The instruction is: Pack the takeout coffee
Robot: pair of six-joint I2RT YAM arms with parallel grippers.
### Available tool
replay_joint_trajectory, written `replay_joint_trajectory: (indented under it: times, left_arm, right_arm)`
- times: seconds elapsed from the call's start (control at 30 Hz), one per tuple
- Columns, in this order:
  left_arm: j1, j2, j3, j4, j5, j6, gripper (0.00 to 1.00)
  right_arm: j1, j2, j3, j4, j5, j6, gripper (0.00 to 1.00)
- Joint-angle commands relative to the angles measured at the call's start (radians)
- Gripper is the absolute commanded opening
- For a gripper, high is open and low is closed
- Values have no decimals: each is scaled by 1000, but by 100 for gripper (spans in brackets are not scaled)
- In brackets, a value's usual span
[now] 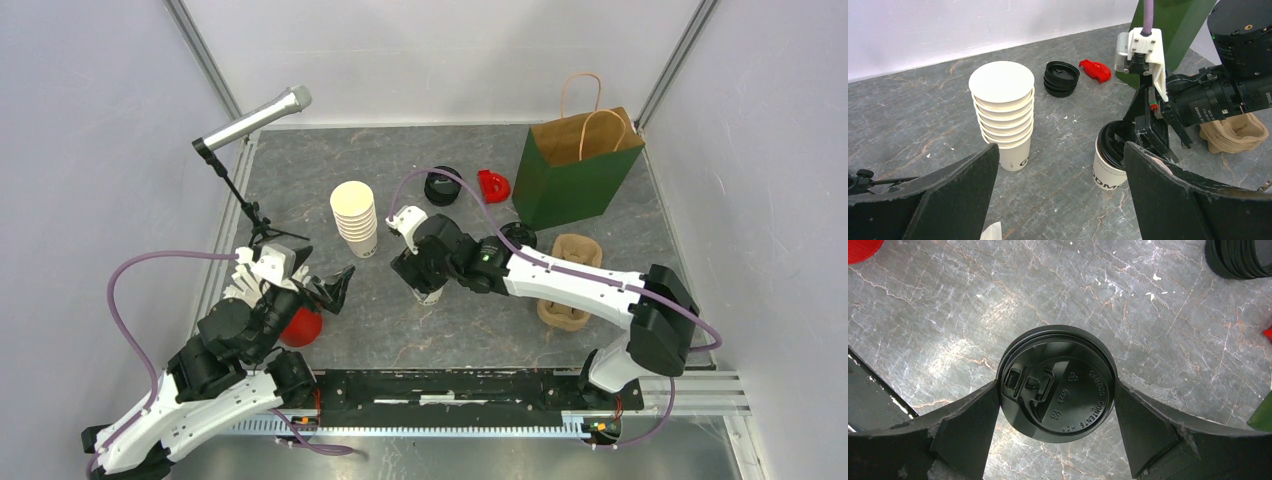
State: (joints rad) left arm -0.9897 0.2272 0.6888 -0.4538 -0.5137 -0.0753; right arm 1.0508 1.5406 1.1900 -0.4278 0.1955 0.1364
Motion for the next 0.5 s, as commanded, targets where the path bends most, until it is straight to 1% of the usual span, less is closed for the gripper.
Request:
replay_joint_trajectory:
  times: [0.0,0.2,0.23,0.27,0.4,0.43,0.47]
  left_arm:
    - [2,3,7,35,7,42,100]
    - [2,2,6,35,3,45,100]
    - [2,1,6,36,3,46,100]
    - [2,3,8,36,4,45,100]
    - [3,6,8,32,4,46,100]
    - [-153,6,8,29,3,44,100]
    - [-3,5,8,29,5,45,100]
  right_arm:
    - [-3,44,69,6,13,-16,89]
    - [-2,49,49,15,31,-16,89]
    - [-3,-249,50,15,32,-17,90]
    - [-3,46,52,14,31,-18,90]
    - [-3,37,58,12,25,-18,91]
    - [-4,28,62,12,16,-21,92]
    - [-5,18,66,12,11,-27,93]
